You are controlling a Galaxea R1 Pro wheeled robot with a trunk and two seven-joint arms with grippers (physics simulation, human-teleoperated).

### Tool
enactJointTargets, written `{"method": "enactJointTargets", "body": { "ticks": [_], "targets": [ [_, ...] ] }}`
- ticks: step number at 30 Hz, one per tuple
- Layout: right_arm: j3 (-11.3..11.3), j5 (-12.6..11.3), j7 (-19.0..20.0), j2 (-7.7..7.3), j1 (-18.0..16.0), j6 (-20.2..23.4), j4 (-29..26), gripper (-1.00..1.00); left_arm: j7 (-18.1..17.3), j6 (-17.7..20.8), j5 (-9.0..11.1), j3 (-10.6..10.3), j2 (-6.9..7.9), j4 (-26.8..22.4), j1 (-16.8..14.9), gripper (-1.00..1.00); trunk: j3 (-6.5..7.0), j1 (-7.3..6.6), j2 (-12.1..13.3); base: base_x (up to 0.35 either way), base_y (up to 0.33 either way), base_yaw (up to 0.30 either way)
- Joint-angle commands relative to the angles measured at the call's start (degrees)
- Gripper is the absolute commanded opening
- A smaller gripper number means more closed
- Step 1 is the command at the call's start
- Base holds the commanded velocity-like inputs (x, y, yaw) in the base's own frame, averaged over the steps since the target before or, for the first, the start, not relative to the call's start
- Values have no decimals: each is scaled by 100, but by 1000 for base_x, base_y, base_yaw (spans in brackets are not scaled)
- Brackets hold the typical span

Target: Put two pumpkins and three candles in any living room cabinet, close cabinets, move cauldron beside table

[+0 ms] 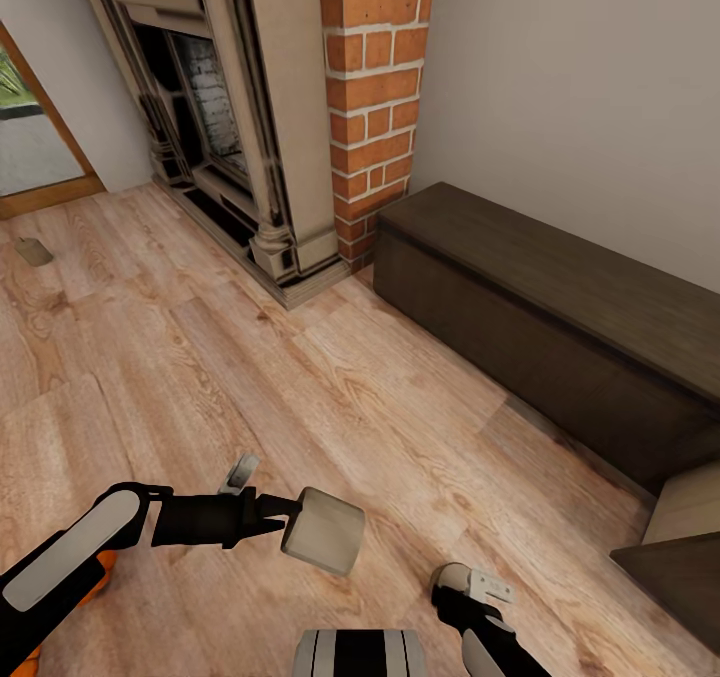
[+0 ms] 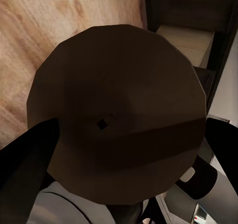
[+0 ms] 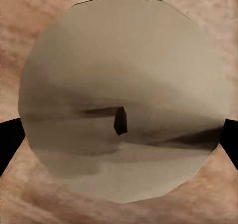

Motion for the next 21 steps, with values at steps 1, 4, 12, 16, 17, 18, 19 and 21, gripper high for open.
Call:
{"method": "enactJointTargets", "body": {
  "ticks": [1, 4, 12, 16, 17, 18, 19, 21],
  "targets": [
    [33, -36, -51, -5, -1, 21, -11, -100, 35, 4, 54, -8, 4, -3, -5, -100, -4, -1, -2, 0, 0, 0],
    [32, -36, -51, -5, -5, 21, -11, -100, 35, 4, 56, -8, 4, -3, -6, -100, -4, -1, -2, 0, 0, 0],
    [32, -36, -51, -5, -3, 14, -11, -100, 35, 4, 54, -8, 4, -3, -5, -100, -4, -1, -2, 0, 0, 0],
    [34, -36, -51, -5, -1, 13, -11, -100, 35, 4, 54, -8, 4, -3, -5, -100, -4, -1, -2, 0, 0, 0],
    [32, -36, -51, -5, -2, 13, -11, -100, 35, 4, 55, -8, 4, -3, -5, -100, -4, -1, -2, 0, 0, 0],
    [32, -36, -51, -5, -4, 9, -11, -100, 35, 4, 56, -8, 4, -3, -5, -100, -4, -1, -2, 0, 0, 0],
    [29, -36, -51, -5, -4, 2, -11, -100, 35, 4, 56, -8, 4, -3, -5, -100, -4, -1, -2, 0, 0, 0],
    [30, -36, -51, -5, -4, -9, -11, -100, 35, 4, 56, -8, 4, -3, -5, -100, -4, -1, -2, 0, 0, 0]
  ]
}}
